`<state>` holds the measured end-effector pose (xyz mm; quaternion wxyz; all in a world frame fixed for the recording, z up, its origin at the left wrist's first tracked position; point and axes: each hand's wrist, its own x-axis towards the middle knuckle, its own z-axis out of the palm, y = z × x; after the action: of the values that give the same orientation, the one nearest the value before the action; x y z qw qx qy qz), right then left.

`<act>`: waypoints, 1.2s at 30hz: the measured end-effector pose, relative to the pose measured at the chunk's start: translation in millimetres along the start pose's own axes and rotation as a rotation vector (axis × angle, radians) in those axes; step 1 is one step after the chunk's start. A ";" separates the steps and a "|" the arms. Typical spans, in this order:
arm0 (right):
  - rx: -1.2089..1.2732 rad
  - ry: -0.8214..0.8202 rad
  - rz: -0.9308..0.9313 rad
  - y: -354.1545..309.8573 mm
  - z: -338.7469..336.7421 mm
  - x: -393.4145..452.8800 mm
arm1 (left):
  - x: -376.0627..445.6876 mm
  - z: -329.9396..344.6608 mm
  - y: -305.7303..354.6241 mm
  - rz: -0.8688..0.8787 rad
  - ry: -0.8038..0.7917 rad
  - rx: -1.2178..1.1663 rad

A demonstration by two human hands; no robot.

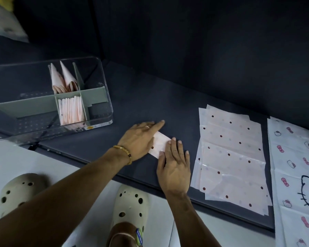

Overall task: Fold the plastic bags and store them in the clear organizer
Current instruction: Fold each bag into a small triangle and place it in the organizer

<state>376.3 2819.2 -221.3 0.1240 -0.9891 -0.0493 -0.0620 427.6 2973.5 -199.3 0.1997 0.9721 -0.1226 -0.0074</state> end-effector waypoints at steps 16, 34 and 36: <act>0.668 -0.097 0.245 -37.9 -59.5 29.5 | -15.6 -71.3 -2.9 -0.310 -0.023 -0.769; 1.224 -0.096 0.263 -177.1 -69.1 124.4 | -21.4 -152.7 -137.7 -0.770 0.863 -0.412; 1.264 -0.095 0.289 -186.7 -65.2 129.3 | -15.8 -148.2 -145.0 -0.807 0.759 -0.357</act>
<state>475.7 2993.5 -96.5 0.6869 -0.7238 0.0519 0.0400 455.8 3163.6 -120.1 0.3717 0.8279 0.3407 0.2458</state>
